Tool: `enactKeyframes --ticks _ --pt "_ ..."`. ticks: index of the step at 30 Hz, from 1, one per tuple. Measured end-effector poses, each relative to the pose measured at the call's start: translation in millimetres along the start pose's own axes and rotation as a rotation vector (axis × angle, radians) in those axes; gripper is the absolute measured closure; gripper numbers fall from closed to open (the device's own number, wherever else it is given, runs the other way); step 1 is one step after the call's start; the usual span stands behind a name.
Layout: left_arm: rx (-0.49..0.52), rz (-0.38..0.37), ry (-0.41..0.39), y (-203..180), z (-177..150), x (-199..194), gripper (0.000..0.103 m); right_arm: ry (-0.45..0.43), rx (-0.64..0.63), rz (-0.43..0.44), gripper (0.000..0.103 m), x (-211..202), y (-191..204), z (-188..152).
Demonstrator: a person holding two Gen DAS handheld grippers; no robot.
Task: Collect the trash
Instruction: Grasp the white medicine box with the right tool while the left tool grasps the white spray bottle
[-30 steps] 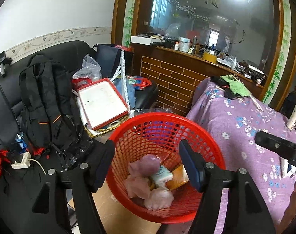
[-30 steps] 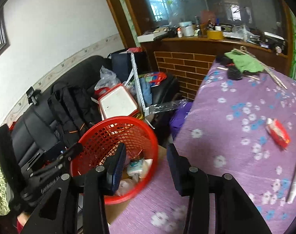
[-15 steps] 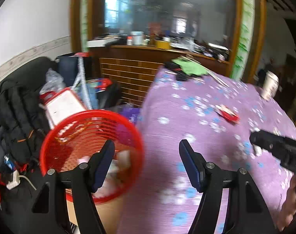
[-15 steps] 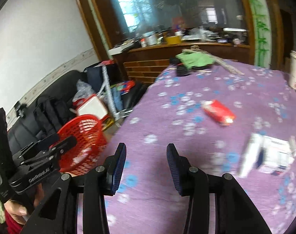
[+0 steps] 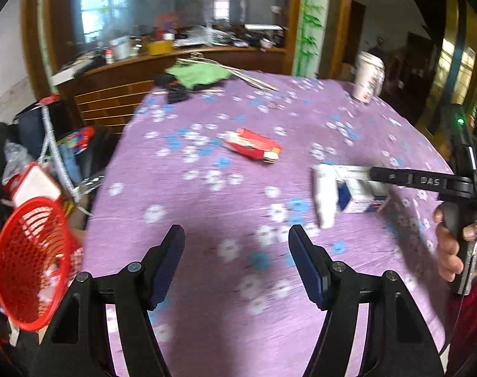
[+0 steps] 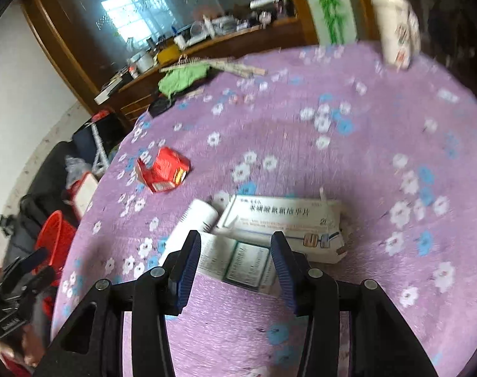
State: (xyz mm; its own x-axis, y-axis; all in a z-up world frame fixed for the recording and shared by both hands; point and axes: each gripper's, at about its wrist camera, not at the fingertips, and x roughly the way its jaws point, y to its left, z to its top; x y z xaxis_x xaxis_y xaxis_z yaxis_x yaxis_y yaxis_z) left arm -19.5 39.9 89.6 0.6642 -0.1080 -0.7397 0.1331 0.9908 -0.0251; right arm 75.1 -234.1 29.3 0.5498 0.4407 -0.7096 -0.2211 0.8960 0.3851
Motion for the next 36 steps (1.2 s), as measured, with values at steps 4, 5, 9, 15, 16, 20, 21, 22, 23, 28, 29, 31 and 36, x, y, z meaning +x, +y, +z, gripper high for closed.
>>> enactKeyframes --ticks 4,5,9,15,16,20,21,22,23,28,29,31,36 --pt "0.024 -0.025 0.041 -23.2 11.3 19.3 0.036 0.013 -0.072 0.083 0.043 0.1 8.5 -3.9" --pt "0.027 -0.026 0.047 -25.9 12.6 21.7 0.036 0.031 -0.112 0.113 0.042 -0.6 14.3 -7.5" --pt "0.044 -0.01 0.065 -34.6 20.5 33.2 0.036 0.008 -0.266 0.118 0.037 -10.1 36.3 -23.5" --pt "0.021 -0.014 0.07 -38.1 33.8 46.6 0.036 -0.085 -0.272 -0.041 0.03 6.9 30.6 -18.0" --pt "0.018 -0.017 0.068 -38.6 35.3 47.2 0.036 -0.056 -0.274 -0.022 0.036 13.1 30.0 -18.4" --pt "0.01 -0.01 0.067 -36.3 39.6 50.8 0.036 0.054 -0.376 0.085 0.039 15.7 42.6 -34.6" --pt "0.01 -0.002 0.068 -35.4 40.2 51.9 0.036 0.059 -0.408 0.086 0.041 13.2 46.6 -39.6" --pt "0.011 0.003 0.071 -34.9 40.6 53.1 0.036 0.048 -0.442 0.06 0.041 10.7 52.2 -44.3" --pt "0.01 0.006 0.074 -34.4 40.9 54.5 0.036 0.043 -0.467 0.044 0.041 10.5 57.0 -47.3" --pt "0.016 -0.004 0.084 -40.4 43.5 61.1 0.036 0.011 -0.537 -0.093 0.066 29.2 75.0 -55.3" --pt "0.02 -0.009 0.084 -43.5 44.5 62.7 0.036 0.021 -0.537 -0.084 0.066 31.3 75.1 -55.8" --pt "0.03 -0.009 0.083 -49.6 45.7 65.9 0.036 0.001 -0.524 -0.077 0.067 25.6 72.8 -55.0" --pt "0.084 -0.006 0.087 -68.9 47.0 78.7 0.036 -0.14 -0.29 -0.028 0.067 -14.8 32.4 -29.8"
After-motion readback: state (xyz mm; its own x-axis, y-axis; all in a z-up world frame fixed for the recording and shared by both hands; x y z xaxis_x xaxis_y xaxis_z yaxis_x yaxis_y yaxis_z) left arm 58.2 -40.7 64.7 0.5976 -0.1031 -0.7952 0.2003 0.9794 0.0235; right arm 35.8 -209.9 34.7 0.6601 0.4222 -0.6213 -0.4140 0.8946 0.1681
